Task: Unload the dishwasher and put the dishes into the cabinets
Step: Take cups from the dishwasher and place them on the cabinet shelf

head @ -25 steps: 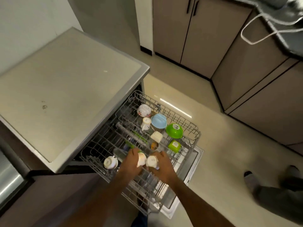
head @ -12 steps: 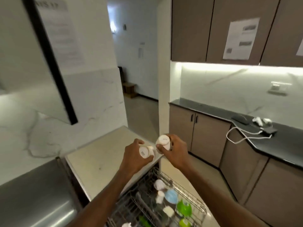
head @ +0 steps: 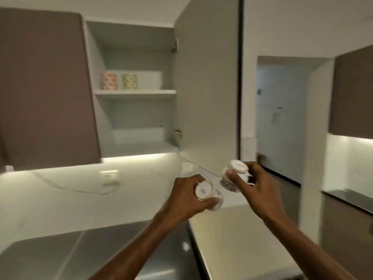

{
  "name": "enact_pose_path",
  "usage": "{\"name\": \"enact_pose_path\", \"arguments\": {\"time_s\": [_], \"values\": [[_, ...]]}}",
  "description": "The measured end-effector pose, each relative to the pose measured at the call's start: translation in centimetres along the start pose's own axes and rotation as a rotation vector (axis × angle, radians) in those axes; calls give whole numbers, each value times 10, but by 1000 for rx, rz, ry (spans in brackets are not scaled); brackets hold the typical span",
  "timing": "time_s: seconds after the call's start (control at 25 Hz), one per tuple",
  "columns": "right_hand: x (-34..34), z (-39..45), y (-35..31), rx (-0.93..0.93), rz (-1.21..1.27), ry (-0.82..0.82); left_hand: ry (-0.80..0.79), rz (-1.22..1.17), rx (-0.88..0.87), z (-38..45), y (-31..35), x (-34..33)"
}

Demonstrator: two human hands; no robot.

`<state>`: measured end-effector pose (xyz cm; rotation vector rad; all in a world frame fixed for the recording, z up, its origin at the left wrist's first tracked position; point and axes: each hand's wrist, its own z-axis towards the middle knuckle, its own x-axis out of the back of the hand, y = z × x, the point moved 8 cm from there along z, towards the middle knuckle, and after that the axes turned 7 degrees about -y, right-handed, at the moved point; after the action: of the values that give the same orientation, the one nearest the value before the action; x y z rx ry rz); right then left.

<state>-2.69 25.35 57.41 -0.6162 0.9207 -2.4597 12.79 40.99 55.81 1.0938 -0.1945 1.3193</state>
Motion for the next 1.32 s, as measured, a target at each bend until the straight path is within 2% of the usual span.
{"name": "enact_pose_path", "arguments": {"time_s": [0.28, 0.4, 0.52, 0.68, 0.96, 1.32], "values": [[-188, 97, -57, 117, 144, -188, 223, 309, 146, 38, -113, 218], [-278, 158, -55, 137, 152, -240, 232, 395, 216, 76, -187, 278], [-366, 218, -38, 110, 140, -296, 192, 463, 290, 119, -258, 310], [-465, 293, -2, 12, 70, -318, 46, 608, 365, 187, -339, 325], [-557, 354, 70, -134, -190, -390, -225, 796, 447, 261, -424, 295], [-603, 361, 101, -177, -283, -397, -252, 895, 520, 270, -461, 296]]}}
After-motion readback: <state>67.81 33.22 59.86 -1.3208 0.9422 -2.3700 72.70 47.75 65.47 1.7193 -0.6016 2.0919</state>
